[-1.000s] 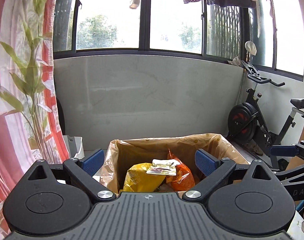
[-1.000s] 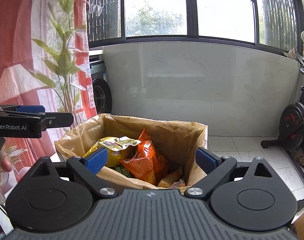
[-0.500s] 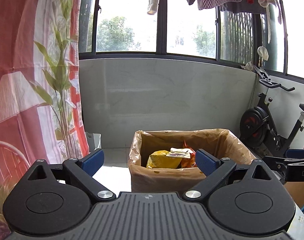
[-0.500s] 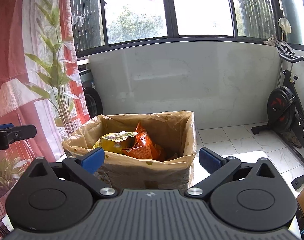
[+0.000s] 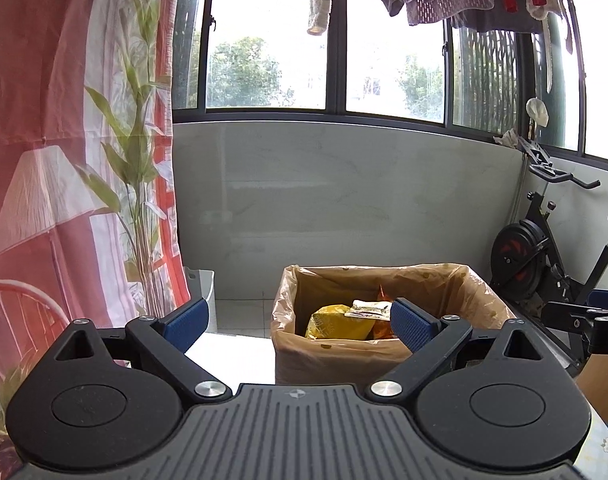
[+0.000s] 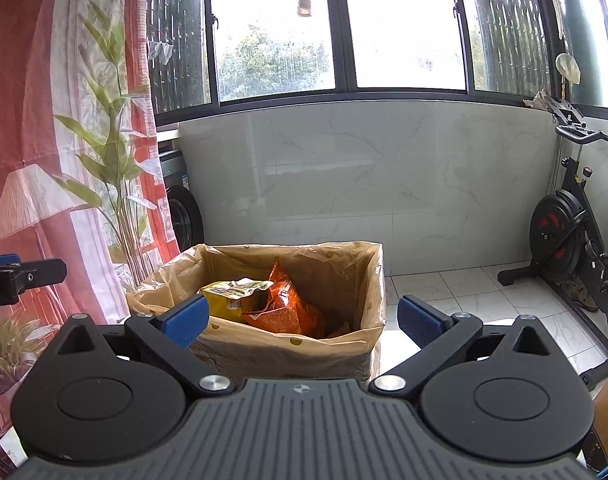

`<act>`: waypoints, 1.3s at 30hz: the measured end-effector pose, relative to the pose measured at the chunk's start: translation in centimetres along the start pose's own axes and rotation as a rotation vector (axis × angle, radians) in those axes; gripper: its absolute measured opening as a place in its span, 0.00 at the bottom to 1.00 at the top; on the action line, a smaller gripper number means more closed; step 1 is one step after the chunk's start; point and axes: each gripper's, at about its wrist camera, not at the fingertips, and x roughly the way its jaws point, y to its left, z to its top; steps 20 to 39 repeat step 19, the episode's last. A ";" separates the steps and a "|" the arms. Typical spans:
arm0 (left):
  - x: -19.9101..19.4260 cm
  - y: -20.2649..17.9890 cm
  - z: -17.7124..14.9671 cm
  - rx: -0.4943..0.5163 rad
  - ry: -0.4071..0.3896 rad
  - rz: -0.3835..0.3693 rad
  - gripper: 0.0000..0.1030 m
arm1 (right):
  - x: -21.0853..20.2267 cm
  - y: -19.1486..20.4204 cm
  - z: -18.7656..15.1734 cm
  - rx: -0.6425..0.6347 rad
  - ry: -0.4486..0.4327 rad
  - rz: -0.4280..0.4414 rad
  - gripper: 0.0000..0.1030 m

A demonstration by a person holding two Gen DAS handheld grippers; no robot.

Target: Organize snacks

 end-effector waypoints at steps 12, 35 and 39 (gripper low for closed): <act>-0.2 0.4 0.1 -0.009 -0.006 -0.004 0.96 | -0.5 0.4 0.2 -0.009 -0.008 -0.002 1.00; -0.2 0.6 0.0 -0.010 -0.009 -0.005 0.96 | -0.4 0.5 0.2 -0.011 -0.008 0.001 1.00; -0.2 0.6 0.0 -0.010 -0.009 -0.005 0.96 | -0.4 0.5 0.2 -0.011 -0.008 0.001 1.00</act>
